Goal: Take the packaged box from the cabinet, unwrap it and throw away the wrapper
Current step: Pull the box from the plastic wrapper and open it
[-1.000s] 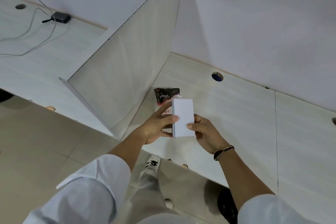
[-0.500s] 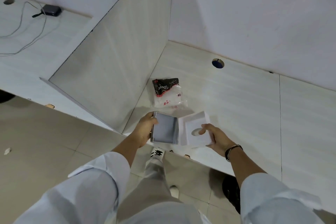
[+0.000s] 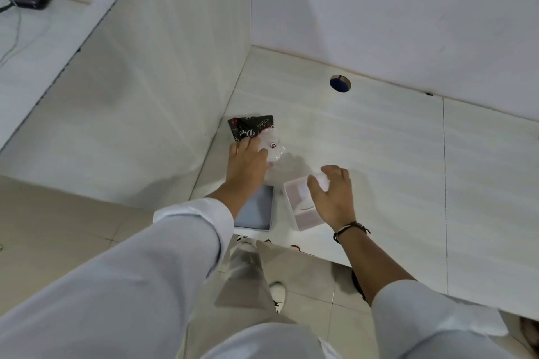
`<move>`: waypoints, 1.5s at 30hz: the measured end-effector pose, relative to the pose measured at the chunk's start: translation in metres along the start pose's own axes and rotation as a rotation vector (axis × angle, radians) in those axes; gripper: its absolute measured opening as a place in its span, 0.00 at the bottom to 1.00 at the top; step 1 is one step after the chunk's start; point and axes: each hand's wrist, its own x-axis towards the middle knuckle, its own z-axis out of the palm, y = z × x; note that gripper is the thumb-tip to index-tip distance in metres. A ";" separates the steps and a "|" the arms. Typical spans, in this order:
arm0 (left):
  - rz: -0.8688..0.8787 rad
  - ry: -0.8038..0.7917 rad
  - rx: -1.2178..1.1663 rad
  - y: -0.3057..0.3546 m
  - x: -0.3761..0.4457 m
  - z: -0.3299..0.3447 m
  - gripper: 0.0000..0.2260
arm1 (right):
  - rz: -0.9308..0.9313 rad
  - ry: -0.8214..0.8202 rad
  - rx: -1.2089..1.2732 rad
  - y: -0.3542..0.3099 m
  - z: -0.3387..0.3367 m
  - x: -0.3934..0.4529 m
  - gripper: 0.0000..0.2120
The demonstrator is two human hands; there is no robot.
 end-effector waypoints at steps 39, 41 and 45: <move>-0.472 -0.049 -1.484 0.045 -0.075 -0.120 0.11 | 0.129 -0.472 0.412 -0.068 -0.029 -0.033 0.26; -0.363 -0.086 -1.504 0.045 -0.077 -0.122 0.07 | 0.151 -0.418 0.528 -0.059 -0.028 -0.029 0.22; -0.239 -0.171 -1.543 0.029 -0.075 -0.117 0.18 | 0.175 -0.381 0.646 -0.040 -0.035 -0.025 0.10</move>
